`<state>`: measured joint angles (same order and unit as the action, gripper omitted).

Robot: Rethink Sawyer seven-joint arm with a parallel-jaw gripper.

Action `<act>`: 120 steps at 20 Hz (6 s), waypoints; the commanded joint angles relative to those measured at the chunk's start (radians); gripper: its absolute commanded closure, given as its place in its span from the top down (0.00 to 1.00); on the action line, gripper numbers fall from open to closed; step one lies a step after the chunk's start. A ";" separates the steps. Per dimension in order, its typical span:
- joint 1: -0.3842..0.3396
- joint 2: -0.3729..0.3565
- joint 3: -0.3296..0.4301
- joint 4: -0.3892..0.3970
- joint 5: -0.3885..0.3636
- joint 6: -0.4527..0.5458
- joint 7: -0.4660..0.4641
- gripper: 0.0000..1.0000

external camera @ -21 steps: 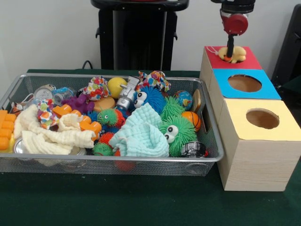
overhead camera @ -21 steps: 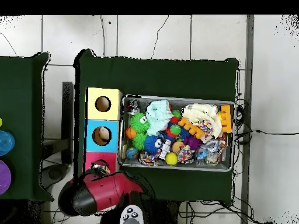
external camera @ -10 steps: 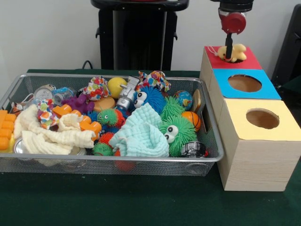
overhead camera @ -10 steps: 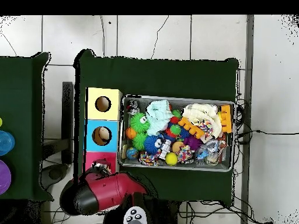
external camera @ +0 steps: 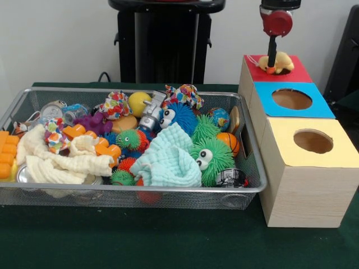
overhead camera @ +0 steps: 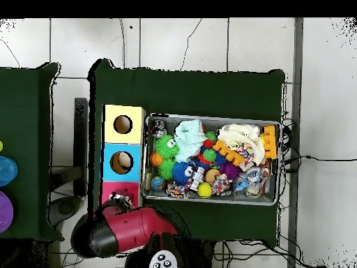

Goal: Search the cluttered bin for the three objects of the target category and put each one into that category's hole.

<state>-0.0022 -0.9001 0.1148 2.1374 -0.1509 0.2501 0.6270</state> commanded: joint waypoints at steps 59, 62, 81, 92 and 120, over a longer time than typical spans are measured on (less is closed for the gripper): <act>0.001 -0.045 -0.056 -0.026 0.098 0.167 0.211 1.00; 0.008 -0.050 -0.054 -0.030 0.096 0.175 0.219 1.00; -0.089 -0.067 0.000 -0.034 0.087 0.202 0.144 1.00; -0.371 -0.096 0.123 -0.157 0.090 0.369 -0.024 1.00; -0.764 0.139 0.487 -0.699 -0.323 0.833 -0.604 1.00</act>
<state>-0.7093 -0.8375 0.4766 1.5879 -0.3936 0.9156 0.3920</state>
